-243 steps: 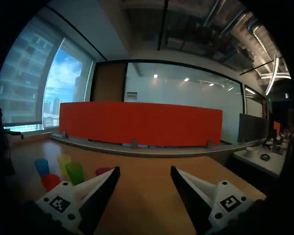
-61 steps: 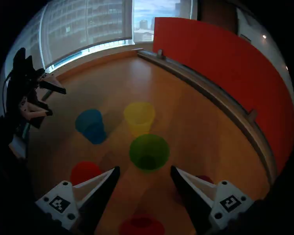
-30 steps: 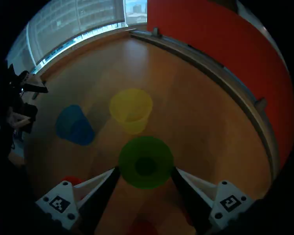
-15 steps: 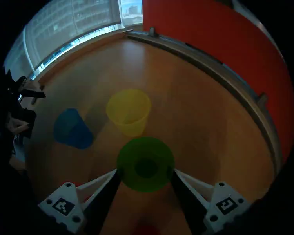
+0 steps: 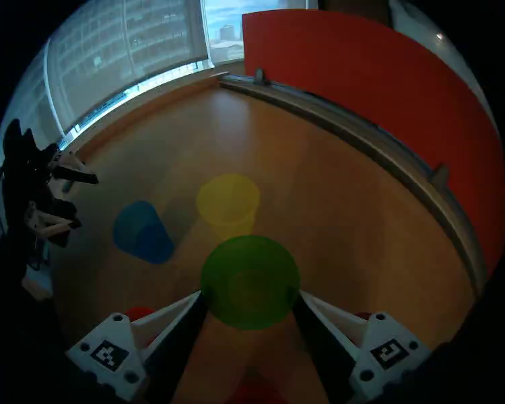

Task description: Pour water

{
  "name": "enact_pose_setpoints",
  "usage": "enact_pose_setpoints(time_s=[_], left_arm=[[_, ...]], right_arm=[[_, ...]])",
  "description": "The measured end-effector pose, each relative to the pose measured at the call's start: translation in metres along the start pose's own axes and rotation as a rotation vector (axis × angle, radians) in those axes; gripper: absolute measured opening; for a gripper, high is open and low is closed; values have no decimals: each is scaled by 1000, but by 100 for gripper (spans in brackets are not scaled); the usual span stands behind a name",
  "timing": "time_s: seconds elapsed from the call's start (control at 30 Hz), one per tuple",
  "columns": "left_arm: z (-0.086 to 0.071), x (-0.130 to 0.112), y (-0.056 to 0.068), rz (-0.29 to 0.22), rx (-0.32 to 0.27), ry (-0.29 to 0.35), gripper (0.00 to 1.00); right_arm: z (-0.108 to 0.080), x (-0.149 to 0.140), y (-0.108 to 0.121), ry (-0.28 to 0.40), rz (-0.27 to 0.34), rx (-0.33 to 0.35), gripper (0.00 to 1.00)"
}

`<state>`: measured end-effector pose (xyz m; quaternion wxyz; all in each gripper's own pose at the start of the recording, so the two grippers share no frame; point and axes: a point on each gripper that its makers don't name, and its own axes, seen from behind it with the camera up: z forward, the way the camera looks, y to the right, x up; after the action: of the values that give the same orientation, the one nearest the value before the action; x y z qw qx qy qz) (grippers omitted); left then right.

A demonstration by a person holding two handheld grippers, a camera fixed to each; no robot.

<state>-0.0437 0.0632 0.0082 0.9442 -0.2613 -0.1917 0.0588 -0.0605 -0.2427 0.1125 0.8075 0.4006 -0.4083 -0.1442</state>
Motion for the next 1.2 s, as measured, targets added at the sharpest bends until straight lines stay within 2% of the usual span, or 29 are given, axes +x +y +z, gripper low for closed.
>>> enact_pose_setpoints(time_s=[0.2, 0.5, 0.7, 1.0, 1.2], left_arm=[[3, 1, 3, 7, 2, -4, 84], [7, 6, 9, 9, 1, 1, 84], [8, 11, 12, 11, 0, 7, 84], [11, 15, 17, 18, -2, 10, 84], [12, 16, 21, 18, -12, 10, 84]], right_arm=[[-21, 1, -3, 61, 3, -2, 88], [-54, 6, -3, 190, 1, -12, 88], [-77, 12, -3, 311, -1, -18, 88], [-109, 25, -5, 501, -41, -55, 88], [-130, 33, -6, 624, -27, -59, 88]])
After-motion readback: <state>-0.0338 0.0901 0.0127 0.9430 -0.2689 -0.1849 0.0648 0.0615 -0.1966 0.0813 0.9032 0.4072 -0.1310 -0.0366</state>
